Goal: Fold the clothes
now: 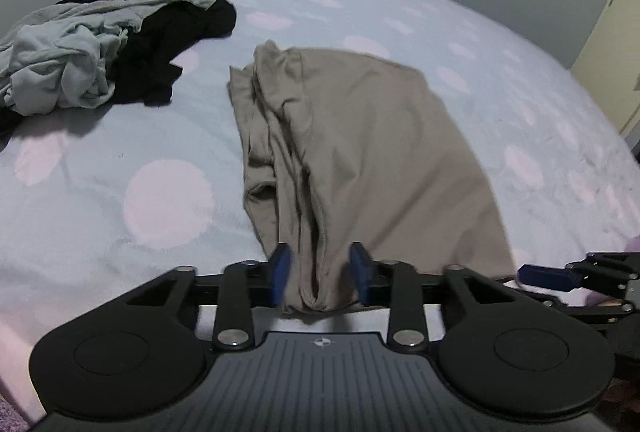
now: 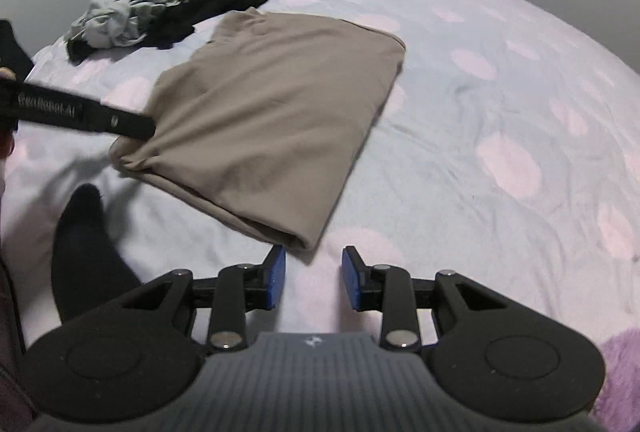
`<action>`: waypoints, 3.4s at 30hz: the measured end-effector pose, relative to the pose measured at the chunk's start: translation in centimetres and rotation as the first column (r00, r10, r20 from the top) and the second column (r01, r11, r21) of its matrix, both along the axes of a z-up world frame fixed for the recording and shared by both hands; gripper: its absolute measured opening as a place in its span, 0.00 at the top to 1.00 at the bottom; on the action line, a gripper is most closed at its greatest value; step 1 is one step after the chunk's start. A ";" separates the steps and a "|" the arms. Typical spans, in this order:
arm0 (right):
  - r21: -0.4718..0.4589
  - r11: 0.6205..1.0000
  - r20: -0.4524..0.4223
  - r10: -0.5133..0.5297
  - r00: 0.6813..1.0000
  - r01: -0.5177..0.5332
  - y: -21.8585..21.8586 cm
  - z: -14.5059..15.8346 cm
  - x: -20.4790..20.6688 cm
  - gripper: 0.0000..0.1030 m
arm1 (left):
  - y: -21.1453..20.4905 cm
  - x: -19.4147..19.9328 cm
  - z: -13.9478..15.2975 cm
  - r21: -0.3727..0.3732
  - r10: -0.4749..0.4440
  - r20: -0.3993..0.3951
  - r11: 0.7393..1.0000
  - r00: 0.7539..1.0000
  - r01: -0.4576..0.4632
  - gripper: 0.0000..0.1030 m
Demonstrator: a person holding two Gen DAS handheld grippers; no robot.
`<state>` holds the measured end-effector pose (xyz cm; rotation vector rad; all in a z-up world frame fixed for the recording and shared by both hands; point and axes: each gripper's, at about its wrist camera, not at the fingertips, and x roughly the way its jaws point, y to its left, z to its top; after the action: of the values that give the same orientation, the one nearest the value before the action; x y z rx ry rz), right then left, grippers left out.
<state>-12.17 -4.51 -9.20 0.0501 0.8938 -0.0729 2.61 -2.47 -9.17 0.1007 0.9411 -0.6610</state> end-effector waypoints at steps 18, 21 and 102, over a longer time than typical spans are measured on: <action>-0.023 0.999 0.014 0.036 0.999 -0.036 0.9 -0.9 0.7 0.96 | 1.7 0.2 0.6 0.048 0.104 -0.012 0.993 0.994 -0.104 1.00; -0.010 0.999 0.010 0.030 0.999 -0.030 0.6 -0.7 0.6 0.94 | 1.7 0.4 0.3 0.060 0.109 -0.024 0.992 0.994 -0.107 0.97; 0.340 0.929 0.088 -0.184 0.979 0.144 -10.0 -0.9 18.8 0.58 | -5.2 16.7 -3.3 -0.168 0.157 -0.025 0.973 0.987 -0.159 0.82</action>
<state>6.63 -14.52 -10.15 0.4419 0.7739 -0.0741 19.32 -7.72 -12.47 -0.1288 0.8902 -0.5914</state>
